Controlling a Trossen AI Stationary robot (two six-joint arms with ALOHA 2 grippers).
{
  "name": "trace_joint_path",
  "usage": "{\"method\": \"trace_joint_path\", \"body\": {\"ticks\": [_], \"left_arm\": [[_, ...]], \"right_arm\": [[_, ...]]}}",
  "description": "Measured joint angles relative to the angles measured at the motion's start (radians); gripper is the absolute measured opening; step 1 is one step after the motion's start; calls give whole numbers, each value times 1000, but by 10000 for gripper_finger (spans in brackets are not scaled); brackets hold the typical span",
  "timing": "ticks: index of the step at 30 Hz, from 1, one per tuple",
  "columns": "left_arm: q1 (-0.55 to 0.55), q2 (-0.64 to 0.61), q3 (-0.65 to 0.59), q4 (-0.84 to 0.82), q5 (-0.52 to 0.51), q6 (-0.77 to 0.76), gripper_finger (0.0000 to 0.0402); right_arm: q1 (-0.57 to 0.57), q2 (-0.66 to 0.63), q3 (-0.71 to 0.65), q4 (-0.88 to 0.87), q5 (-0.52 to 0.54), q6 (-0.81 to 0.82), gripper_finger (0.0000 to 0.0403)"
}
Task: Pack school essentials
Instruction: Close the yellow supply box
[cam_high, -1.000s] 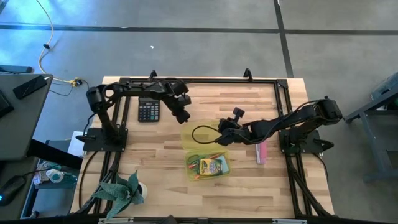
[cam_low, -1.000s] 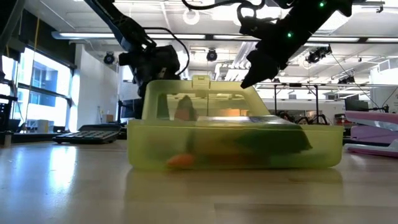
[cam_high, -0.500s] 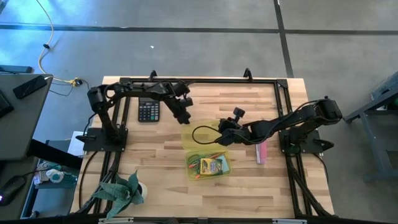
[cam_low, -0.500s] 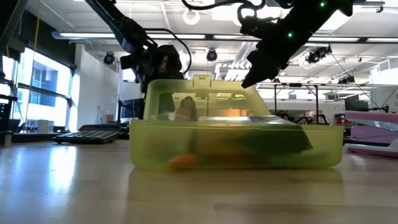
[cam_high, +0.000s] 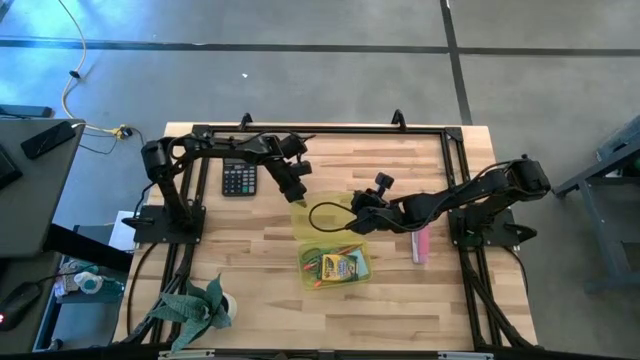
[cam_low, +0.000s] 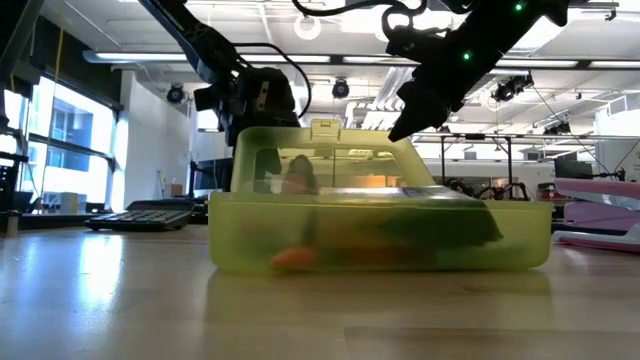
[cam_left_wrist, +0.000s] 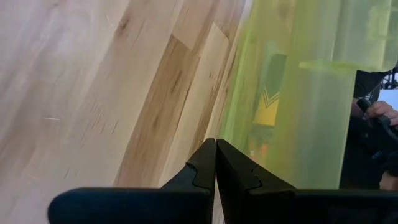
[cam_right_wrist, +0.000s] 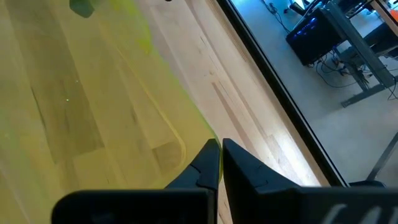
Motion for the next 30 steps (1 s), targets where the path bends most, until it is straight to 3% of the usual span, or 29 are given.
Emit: {"method": "trace_joint_path", "body": {"ticks": [7, 18, 25, 30], "left_arm": [[0, 0, 0, 0, 0, 0, 0], [-5, 0, 0, 0, -3, 0, 0], [-5, 0, 0, 0, -12, 0, 0], [-5, 0, 0, 1, -16, 0, 0]], "right_arm": [[0, 0, 0, 0, 2, 1, 23], [0, -1, 0, 0, -3, 17, 111], [1, -41, 34, -33, -149, 48, 131], [27, -72, 65, -60, -354, 112, 129]]}}
